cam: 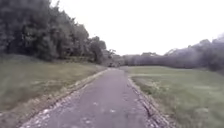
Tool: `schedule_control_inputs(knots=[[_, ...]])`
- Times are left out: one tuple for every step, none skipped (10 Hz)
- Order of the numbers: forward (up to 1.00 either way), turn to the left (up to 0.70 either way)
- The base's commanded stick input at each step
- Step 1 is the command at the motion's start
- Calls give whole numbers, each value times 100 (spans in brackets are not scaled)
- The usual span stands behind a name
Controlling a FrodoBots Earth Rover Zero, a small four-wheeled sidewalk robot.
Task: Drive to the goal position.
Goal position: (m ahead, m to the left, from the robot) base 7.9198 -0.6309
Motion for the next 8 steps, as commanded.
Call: schedule_control_inputs(knots=[[100,0],[100,0],[100,0],[100,0],[100,0],[100,0],[100,0],[100,0]])
